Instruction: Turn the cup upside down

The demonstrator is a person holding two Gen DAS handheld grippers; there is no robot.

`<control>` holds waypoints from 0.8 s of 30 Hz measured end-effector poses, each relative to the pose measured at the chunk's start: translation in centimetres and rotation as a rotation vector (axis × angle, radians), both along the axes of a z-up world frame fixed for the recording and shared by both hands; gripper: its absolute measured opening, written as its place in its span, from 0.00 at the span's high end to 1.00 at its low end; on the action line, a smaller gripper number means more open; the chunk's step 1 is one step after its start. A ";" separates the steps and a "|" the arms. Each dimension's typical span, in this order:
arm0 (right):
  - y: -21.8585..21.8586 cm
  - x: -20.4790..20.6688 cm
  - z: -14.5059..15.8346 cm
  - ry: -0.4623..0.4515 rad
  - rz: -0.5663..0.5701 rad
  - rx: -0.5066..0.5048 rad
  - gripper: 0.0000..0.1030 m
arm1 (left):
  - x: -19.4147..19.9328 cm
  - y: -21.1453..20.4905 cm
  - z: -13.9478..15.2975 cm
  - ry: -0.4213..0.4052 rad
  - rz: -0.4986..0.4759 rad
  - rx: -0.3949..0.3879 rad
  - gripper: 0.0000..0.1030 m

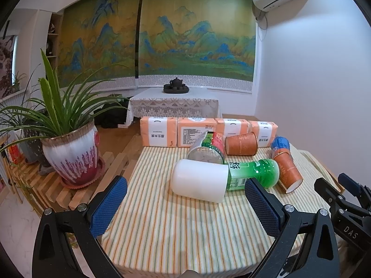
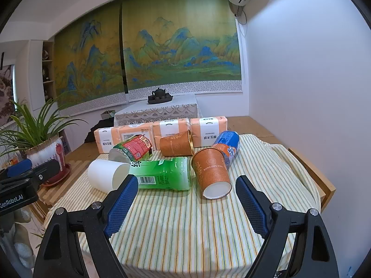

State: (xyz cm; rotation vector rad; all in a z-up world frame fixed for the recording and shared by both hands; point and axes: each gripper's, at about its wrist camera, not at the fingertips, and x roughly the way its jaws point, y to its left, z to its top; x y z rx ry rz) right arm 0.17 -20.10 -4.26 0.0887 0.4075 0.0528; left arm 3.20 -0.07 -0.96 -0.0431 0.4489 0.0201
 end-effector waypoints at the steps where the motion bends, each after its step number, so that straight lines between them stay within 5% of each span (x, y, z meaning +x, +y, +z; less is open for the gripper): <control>1: 0.0 0.1 -0.1 0.002 0.000 0.000 0.19 | 0.1 0.0 0.0 0.002 -0.001 0.000 0.00; 12: -0.4 0.9 -0.6 0.024 -0.010 0.005 0.19 | 2.4 0.4 -0.4 0.041 -0.017 -0.003 0.00; 24: -1.4 1.5 -1.5 0.055 -0.020 0.020 0.19 | 8.8 3.4 -1.0 0.196 -0.086 -0.015 0.00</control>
